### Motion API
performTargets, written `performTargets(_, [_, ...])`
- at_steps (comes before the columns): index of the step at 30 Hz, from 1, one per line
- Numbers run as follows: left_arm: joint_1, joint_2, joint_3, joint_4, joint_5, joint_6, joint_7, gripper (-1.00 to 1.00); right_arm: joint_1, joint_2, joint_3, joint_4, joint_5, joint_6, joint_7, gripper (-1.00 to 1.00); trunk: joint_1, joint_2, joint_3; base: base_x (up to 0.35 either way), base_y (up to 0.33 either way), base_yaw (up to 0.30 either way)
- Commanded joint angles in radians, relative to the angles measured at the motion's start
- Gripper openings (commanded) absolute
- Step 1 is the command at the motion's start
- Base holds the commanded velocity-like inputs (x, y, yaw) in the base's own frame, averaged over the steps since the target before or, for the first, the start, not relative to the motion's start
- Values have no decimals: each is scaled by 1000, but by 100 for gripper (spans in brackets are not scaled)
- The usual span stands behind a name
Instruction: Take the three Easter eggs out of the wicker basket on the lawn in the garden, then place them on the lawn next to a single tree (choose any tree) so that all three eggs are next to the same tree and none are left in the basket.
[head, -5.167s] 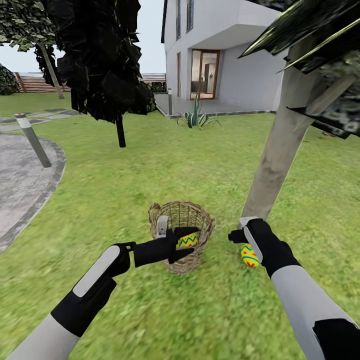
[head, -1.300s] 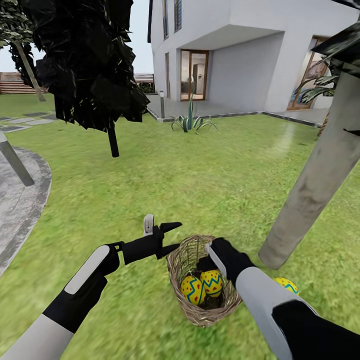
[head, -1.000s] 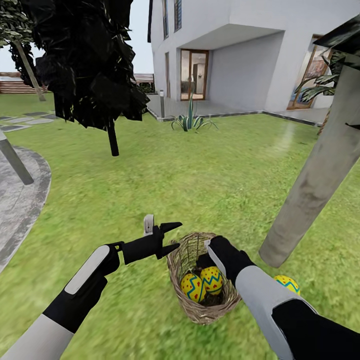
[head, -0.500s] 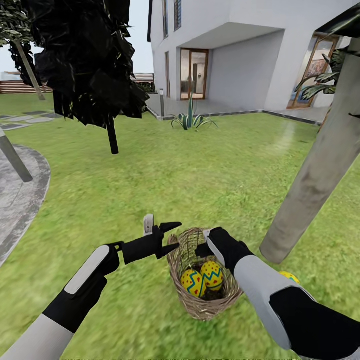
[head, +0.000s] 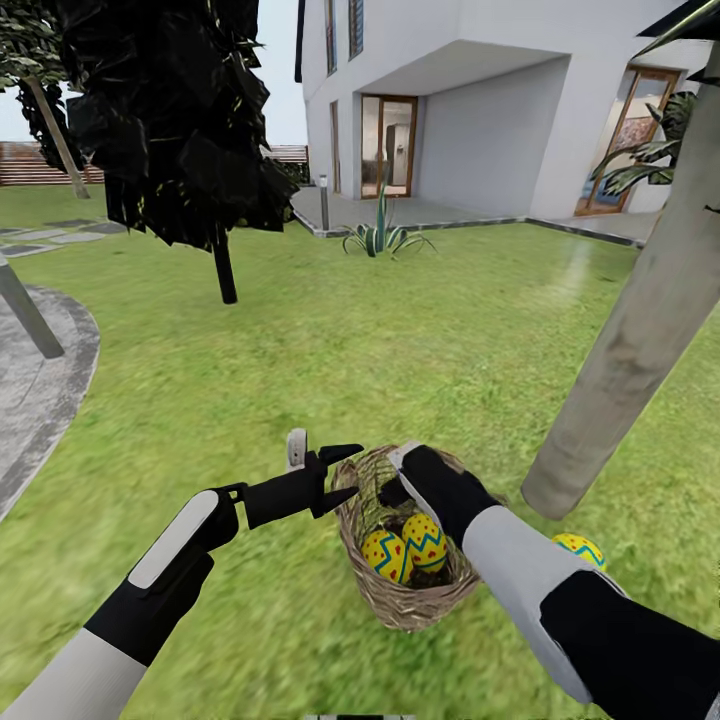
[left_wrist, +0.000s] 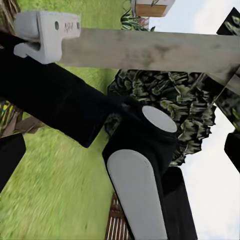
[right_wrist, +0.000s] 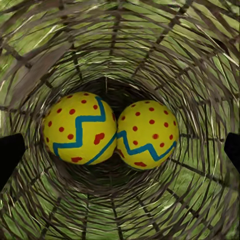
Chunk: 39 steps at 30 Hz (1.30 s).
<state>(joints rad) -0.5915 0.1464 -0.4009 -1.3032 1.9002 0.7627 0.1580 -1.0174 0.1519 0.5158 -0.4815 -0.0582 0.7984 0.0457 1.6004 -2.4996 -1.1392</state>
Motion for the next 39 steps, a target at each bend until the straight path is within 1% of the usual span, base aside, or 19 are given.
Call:
performTargets(1, [-1, 1, -1, -1, 11, 0, 9, 100, -4, -3, 30, -11, -4, 8, 15, 100, 0, -1, -5, 0, 0, 0])
performTargets(3, [-1, 1, -1, -2, 11, 1, 9, 100, -33, -13, 110, -31, 3, 17, 91, 100, 1, -1, -13, 0, 0, 0])
performTargets(4, [-1, 1, -1, -2, 11, 1, 9, 100, -52, -18, 142, -34, 11, 20, 138, 100, 2, -1, -16, 0, 0, 0])
performTargets(5, [-1, 1, -1, -2, 11, 1, 9, 100, -76, -24, 174, -34, 30, 20, 217, 100, 2, -2, -20, 0, 0, 0])
performTargets(6, [-1, 1, -1, -2, 11, 1, 9, 100, -91, -34, 191, -36, 63, 18, 295, 100, 3, -2, -24, 0, 0, 0])
performTargets(7, [-1, 1, -1, -2, 11, 1, 9, 100, -97, -42, 198, -39, 95, 18, 341, 100, 3, -2, -28, 0, 0, 0])
performTargets(8, [-1, 1, -1, -2, 11, 1, 9, 100, -102, -48, 204, -42, 155, 15, 399, 100, 3, -2, -32, 0, 0, 0])
performTargets(10, [-1, 1, -1, -2, 11, 1, 9, 100, -105, -52, 207, -44, 240, 5, 458, 100, 4, -3, -40, 0, 0, 0])
performTargets(11, [-1, 1, -1, -2, 11, 1, 9, 100, -105, -53, 206, -45, 258, 3, 471, 100, 5, -3, -44, 0, 0, 0])
performTargets(12, [-1, 1, -1, -1, 11, 1, 9, 100, -106, -55, 204, -46, 300, -4, 501, 100, 5, -3, -47, 0, 0, 0])
performTargets(14, [-1, 1, -1, -1, 11, 1, 9, 100, -107, -57, 203, -46, 326, -9, 526, 100, 6, -4, -55, 0, 0, 0])
performTargets(19, [-1, 1, -1, -1, 11, 1, 9, 100, -107, -58, 204, -33, 344, -22, 545, 100, 8, -5, -74, 0, 0, 0])
performTargets(26, [-1, 1, -1, -1, 11, 1, 9, 100, -107, -60, 206, -29, 344, -30, 550, 100, 12, -7, -102, 0, 0, 0])
performTargets(29, [-1, 1, -1, -1, 11, 1, 9, 100, -107, -64, 207, -28, 345, -56, 583, 100, 13, -7, -113, 0, 0, 0])
performTargets(30, [-1, 1, -1, -1, 11, 1, 9, 100, -107, -70, 206, -28, 346, -71, 606, 100, 13, -8, -117, 0, 0, 0])
performTargets(31, [-1, 2, -1, -2, 11, 1, 9, 100, -108, -89, 206, -28, 346, -95, 661, 100, 14, -8, -121, 0, 0, 0])
performTargets(33, [-1, 2, 0, -2, 11, 1, 9, 100, -108, -109, 206, -28, 347, -109, 714, 100, 15, -8, -129, 0, 0, 0])
performTargets(37, [-1, 2, 0, -2, 11, 1, 9, 100, -108, -122, 207, -29, 346, -114, 739, 100, 16, -9, -144, 0, 0, 0])
performTargets(39, [-1, 2, 0, -2, 11, 1, 9, 100, -109, -136, 207, -30, 348, -115, 744, 100, 17, -10, -152, 0, 0, 0])
